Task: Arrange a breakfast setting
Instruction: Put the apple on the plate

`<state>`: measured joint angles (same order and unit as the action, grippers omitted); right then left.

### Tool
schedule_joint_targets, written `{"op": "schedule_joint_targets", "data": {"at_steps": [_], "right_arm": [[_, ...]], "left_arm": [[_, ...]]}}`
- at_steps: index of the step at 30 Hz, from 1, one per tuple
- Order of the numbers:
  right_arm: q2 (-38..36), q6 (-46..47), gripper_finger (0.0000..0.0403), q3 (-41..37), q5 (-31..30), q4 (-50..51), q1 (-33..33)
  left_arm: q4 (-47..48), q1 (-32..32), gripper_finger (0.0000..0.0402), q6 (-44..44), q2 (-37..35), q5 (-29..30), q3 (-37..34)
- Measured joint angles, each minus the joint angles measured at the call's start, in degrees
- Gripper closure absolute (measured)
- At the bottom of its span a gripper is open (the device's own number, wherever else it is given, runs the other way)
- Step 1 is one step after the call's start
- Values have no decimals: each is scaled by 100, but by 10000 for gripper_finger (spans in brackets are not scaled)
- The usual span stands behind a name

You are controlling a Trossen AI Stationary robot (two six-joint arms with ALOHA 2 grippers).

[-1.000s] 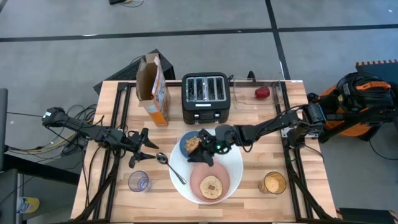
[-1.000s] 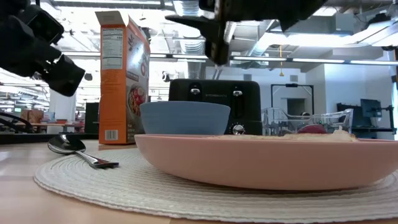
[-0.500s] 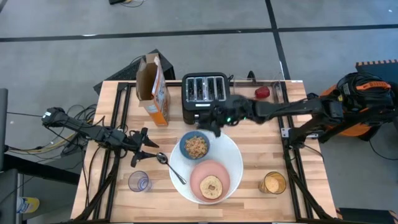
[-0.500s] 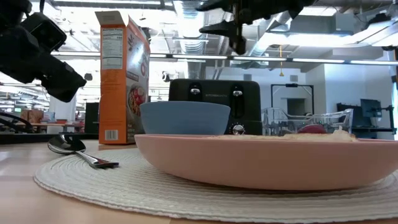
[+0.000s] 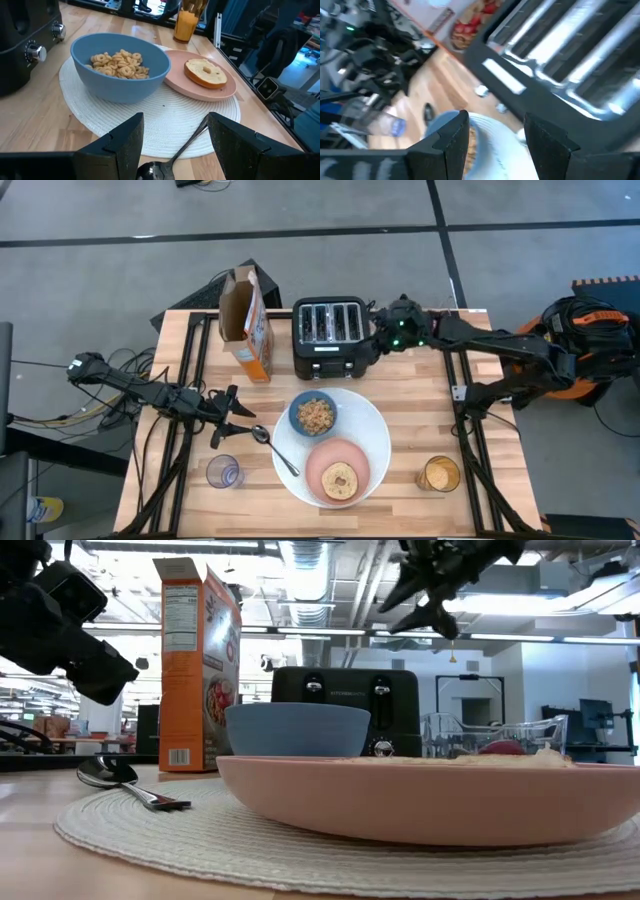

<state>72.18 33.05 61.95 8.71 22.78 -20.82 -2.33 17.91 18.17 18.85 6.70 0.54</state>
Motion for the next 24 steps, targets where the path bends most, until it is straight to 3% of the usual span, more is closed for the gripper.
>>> {"op": "schedule_joint_targets", "data": {"at_steps": [5, 11, 15, 24], "right_arm": [[-218, -397, 193, 0, -6, 639, -464], [-321, -493, 193, 0, -430, 1310, -1059], [-326, -1069, 193, -1, -455, 1842, -1520], [-326, -1814, 193, -2, -502, 2170, -2341]], "left_arm": [[-2, 4, 194, 2, 0, 0, 0], [-2, 4, 194, 4, 0, 0, 0], [-2, 4, 194, 4, 0, 0, 0], [-2, 2, 194, 4, 0, 0, -2]]}}
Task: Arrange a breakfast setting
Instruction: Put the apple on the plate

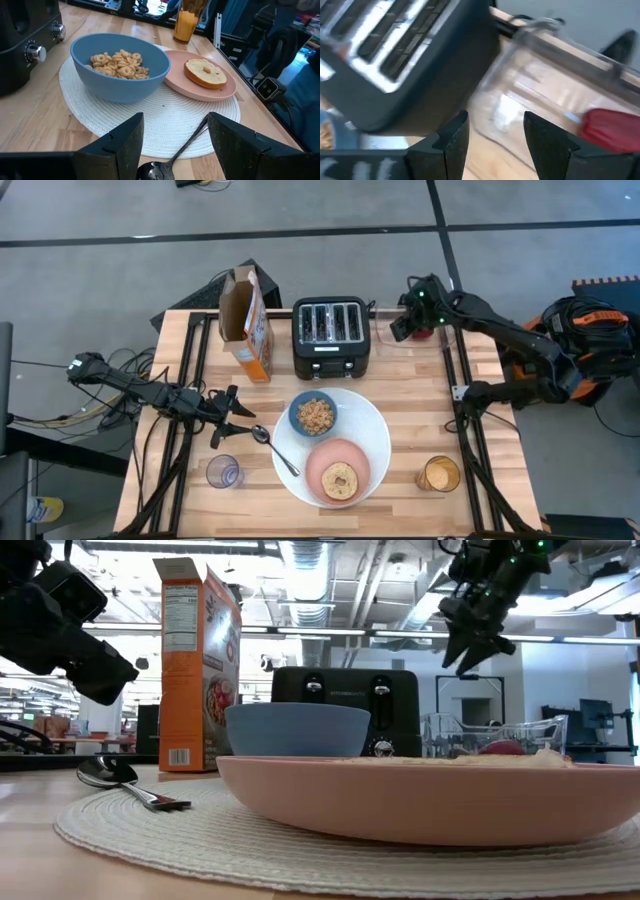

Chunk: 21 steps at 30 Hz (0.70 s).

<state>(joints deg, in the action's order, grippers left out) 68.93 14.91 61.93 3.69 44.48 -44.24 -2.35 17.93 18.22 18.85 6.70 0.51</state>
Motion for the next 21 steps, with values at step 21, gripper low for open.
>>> {"op": "schedule_joint_targets", "data": {"at_steps": [21], "right_arm": [[1258, 628, 37, -44, -409, 257, -1199]], "left_arm": [[-2, 0, 194, 0, 0, 0, 0]]}}
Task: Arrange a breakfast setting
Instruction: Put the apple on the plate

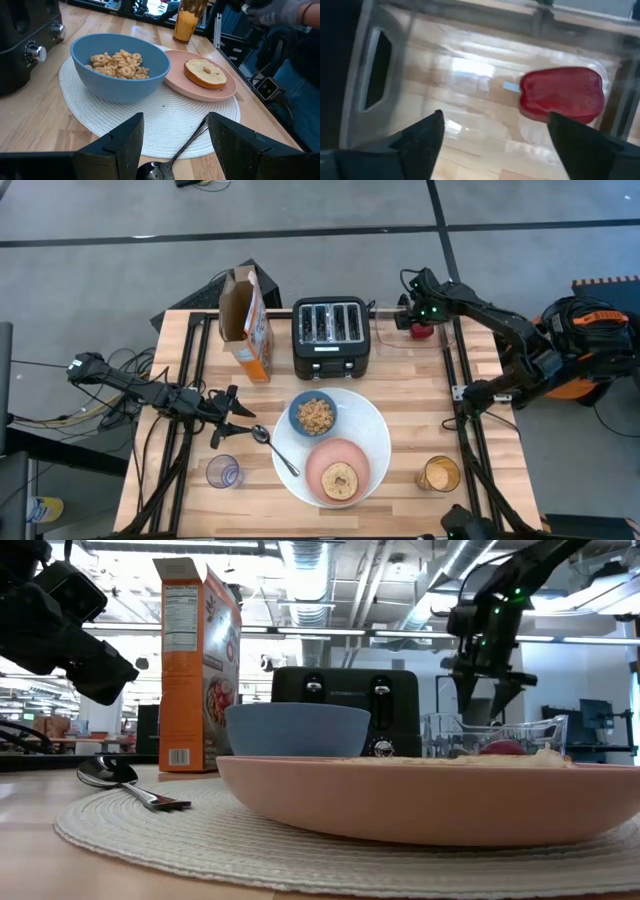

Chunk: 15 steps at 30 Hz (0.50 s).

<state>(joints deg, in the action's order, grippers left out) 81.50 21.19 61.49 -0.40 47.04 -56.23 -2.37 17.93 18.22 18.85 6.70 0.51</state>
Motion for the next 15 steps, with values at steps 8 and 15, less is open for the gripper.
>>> {"op": "schedule_joint_targets", "data": {"at_steps": [8, 15], "right_arm": [[349, 173, 12, 0, -22, 241, -278], [429, 211, 6, 0, -336, 399, -398]], "left_arm": [[0, -2, 194, 0, 0, -2, 0], [2, -2, 194, 0, 0, -1, 0]]}}
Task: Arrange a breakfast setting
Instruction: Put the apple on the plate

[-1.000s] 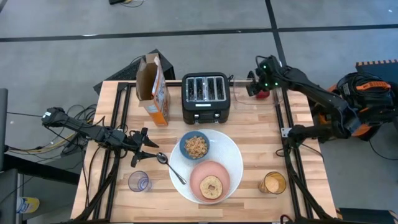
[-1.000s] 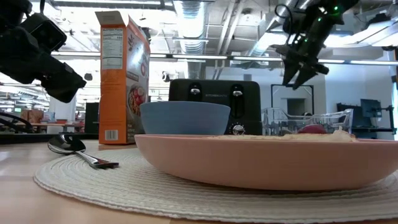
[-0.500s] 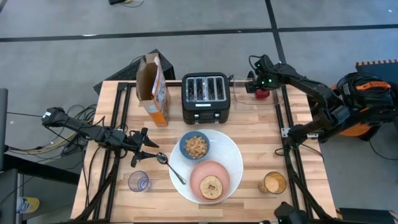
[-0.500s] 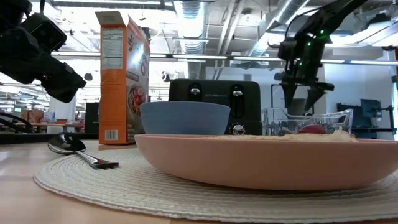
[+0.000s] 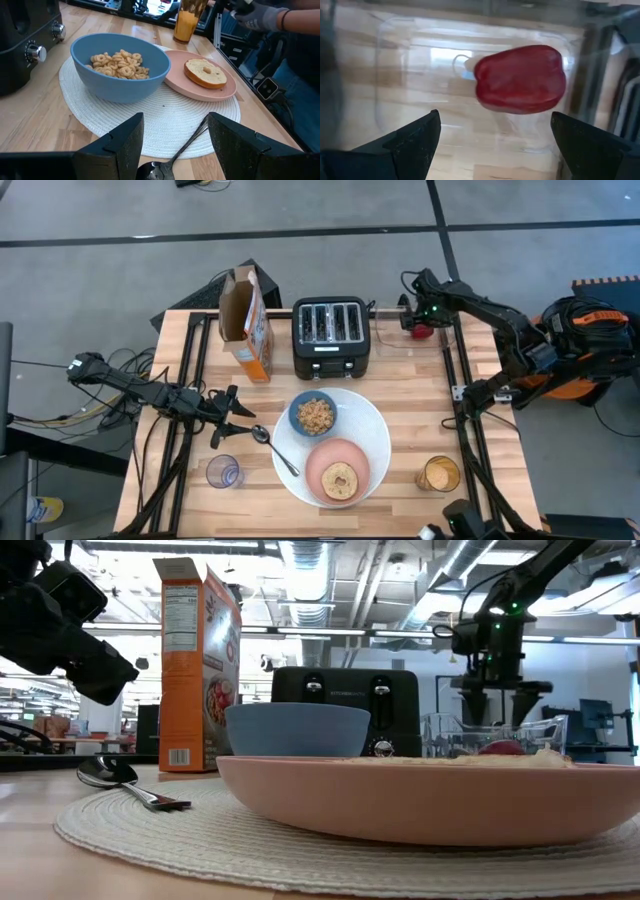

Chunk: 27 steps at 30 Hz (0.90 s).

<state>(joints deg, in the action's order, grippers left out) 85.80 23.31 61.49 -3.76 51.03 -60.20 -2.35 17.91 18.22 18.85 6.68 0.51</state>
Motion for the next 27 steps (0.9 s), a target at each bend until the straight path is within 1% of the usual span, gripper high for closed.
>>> {"op": "schedule_joint_targets", "data": {"at_steps": [4, 7, 13, 16, 21, 27], "right_arm": [[1, 256, 6, 0, -234, 2, 0], [65, 628, 5, 2, -382, -68, -5], [315, 1265, 4, 2, -360, 3, -5], [441, 1650, 4, 2, -229, -16, 22], [546, 2657, 4, 2, 124, -121, 50], [533, 4321, 4, 2, 206, -108, 109]], "left_arm": [[0, 0, 194, 0, 0, 0, 0], [0, 0, 194, 0, 0, 0, 0], [0, 0, 194, 0, -1, 0, 0], [0, 0, 194, 0, 0, 0, 0], [-2, 0, 194, 0, 0, 0, 0], [0, 2, 194, 0, 0, 0, -2]]}}
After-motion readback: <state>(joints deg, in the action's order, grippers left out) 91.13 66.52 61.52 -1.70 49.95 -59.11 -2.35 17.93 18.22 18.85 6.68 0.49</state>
